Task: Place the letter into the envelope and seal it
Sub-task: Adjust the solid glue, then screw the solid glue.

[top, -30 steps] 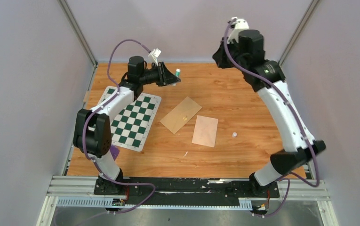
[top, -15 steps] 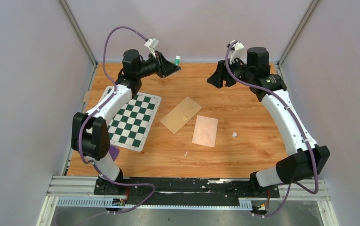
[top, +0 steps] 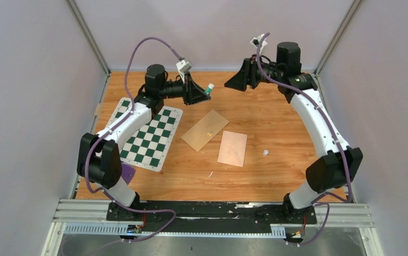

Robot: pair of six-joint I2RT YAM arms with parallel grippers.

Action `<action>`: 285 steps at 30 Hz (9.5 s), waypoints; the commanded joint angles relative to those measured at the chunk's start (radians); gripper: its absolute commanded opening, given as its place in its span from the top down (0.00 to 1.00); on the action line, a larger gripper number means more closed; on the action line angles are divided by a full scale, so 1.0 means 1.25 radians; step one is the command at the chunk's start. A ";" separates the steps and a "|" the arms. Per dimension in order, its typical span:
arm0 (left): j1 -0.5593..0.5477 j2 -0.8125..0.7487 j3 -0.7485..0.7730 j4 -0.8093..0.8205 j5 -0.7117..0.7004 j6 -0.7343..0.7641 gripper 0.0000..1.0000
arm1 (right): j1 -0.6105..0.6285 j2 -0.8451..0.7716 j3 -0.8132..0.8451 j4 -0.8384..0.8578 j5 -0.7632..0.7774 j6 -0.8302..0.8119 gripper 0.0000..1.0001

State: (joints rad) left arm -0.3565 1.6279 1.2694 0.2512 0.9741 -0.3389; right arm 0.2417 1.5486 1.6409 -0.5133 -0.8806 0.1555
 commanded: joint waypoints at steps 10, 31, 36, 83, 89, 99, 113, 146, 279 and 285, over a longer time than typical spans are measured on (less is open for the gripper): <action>-0.056 -0.080 0.074 -0.336 -0.035 0.389 1.00 | 0.054 0.141 0.120 -0.024 -0.129 0.070 0.33; -0.083 -0.058 0.128 -0.384 -0.045 0.441 1.00 | 0.094 0.179 0.099 -0.102 -0.135 -0.003 0.55; -0.083 -0.050 0.140 -0.384 -0.049 0.426 0.99 | 0.095 0.176 0.092 -0.110 -0.127 -0.012 0.98; -0.099 0.028 0.525 -0.448 -0.700 -0.812 0.53 | 0.276 -0.027 -0.267 0.947 0.650 -0.400 1.00; -0.100 0.026 0.517 -0.447 -0.692 -0.824 0.56 | 0.291 -0.026 -0.277 0.961 0.631 -0.424 1.00; -0.108 0.029 0.514 -0.427 -0.682 -0.828 0.61 | 0.327 -0.038 -0.315 0.999 0.582 -0.485 1.00; -0.111 0.025 0.517 -0.440 -0.693 -0.824 0.63 | 0.344 -0.014 -0.309 1.016 0.634 -0.548 1.00; -0.064 0.037 0.445 -0.178 -0.568 -0.449 1.00 | 0.310 -0.029 -0.195 0.530 0.464 -0.392 0.36; 0.026 -0.019 0.245 0.107 -0.063 -0.252 0.57 | 0.148 0.149 0.041 0.653 -0.043 0.173 1.00; 0.030 -0.021 0.239 0.116 -0.028 -0.249 0.59 | 0.148 0.145 0.042 0.645 -0.039 0.168 1.00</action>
State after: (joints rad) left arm -0.3260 1.6341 1.5539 0.3820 0.8757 -0.6708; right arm 0.4286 1.7733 1.6695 0.2802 -0.9520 0.3862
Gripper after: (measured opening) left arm 0.424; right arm 0.231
